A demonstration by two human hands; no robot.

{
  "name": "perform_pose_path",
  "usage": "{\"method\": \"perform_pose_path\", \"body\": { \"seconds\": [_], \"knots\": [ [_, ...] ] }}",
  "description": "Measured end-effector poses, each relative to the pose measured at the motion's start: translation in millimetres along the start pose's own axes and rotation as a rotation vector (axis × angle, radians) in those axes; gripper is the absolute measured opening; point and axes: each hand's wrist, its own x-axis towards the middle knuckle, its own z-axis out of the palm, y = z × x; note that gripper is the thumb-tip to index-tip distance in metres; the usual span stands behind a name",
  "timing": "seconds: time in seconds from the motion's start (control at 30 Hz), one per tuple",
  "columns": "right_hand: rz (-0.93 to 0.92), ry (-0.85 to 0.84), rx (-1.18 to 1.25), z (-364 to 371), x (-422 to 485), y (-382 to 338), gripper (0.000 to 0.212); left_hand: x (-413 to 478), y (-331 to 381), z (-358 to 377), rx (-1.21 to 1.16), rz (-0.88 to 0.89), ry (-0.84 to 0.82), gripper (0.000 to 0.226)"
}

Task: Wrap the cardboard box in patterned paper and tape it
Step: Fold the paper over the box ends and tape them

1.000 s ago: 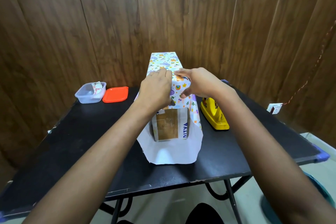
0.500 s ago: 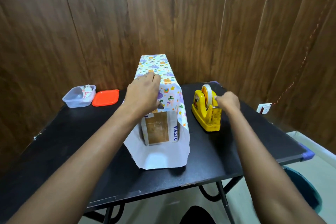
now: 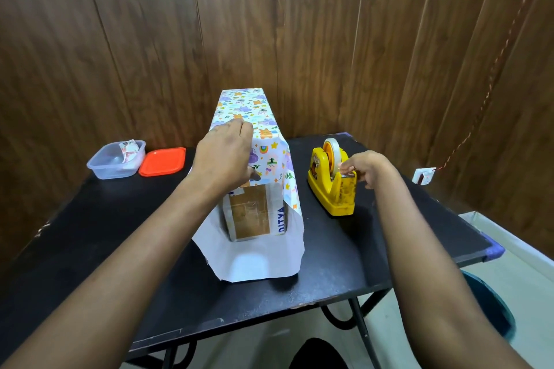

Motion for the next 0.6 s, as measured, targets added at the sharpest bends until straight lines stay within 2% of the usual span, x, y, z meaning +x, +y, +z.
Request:
{"method": "perform_pose_path", "body": {
  "seconds": [0.07,0.23,0.27,0.37,0.47,0.6],
  "knots": [
    [-0.015,-0.024,0.046,-0.7,2.9,1.2,0.066,0.2,-0.4,0.3,-0.006,-0.002,0.002,0.077],
    [-0.176,0.040,0.174,-7.7,-5.1,-8.4,0.015,0.3,-0.2,0.6,-0.020,-0.007,0.003,0.076],
    [-0.175,0.040,0.180,-8.0,-8.7,-7.1,0.011,-0.5,0.1,0.2,-0.025,-0.008,0.002,0.076],
    [-0.092,0.042,0.211,-1.3,-14.5,9.5,0.024,-1.0,0.4,-0.6,-0.019,-0.006,0.004,0.075],
    [-0.033,0.073,0.345,12.4,-16.7,34.3,0.029,-0.9,0.2,-1.1,-0.024,-0.005,0.007,0.074],
    [-0.100,0.165,0.534,27.2,-16.0,53.4,0.030,-1.0,-0.1,-0.7,-0.029,-0.007,0.003,0.078]
  ]
}}
